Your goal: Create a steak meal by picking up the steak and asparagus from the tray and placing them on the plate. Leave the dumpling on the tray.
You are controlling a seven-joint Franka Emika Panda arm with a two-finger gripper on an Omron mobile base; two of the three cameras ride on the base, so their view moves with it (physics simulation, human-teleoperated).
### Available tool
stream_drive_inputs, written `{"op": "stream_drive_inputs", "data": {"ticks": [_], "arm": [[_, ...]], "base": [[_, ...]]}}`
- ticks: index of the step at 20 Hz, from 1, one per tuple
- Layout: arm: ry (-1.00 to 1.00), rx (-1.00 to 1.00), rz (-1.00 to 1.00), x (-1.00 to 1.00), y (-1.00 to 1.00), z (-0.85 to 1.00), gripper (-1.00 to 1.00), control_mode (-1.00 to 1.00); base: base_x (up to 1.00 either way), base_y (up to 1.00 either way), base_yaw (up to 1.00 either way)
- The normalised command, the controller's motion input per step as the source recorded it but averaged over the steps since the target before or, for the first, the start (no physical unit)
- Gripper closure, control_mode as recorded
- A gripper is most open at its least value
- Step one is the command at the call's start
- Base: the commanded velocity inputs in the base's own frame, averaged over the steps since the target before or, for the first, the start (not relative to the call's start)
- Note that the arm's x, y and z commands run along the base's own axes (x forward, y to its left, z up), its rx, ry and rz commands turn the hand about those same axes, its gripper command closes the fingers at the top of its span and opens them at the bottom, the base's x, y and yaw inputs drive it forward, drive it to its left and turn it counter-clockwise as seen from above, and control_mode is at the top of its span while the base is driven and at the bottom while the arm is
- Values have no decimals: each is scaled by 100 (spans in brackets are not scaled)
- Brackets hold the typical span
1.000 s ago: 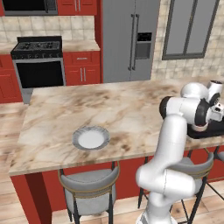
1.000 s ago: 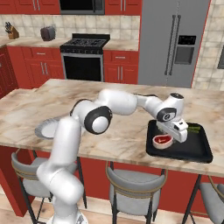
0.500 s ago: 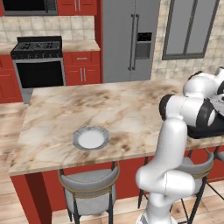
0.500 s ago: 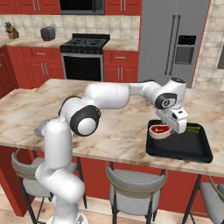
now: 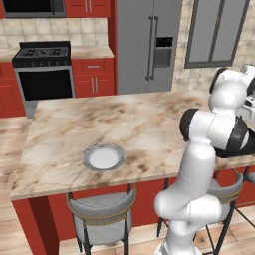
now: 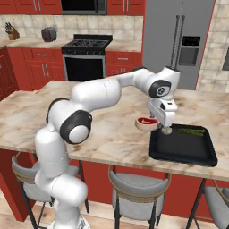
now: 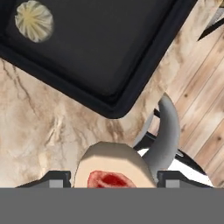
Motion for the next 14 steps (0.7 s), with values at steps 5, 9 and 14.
{"op": "stream_drive_inputs", "data": {"ticks": [5, 9, 14], "arm": [[0, 0, -10, -31, 100, 0, 100, -100], [0, 0, -9, -32, 100, 0, 100, -100], [0, 0, -9, -25, 100, 0, 100, -100]], "base": [[0, 0, 0], [0, 0, 0], [0, 0, 0]]}}
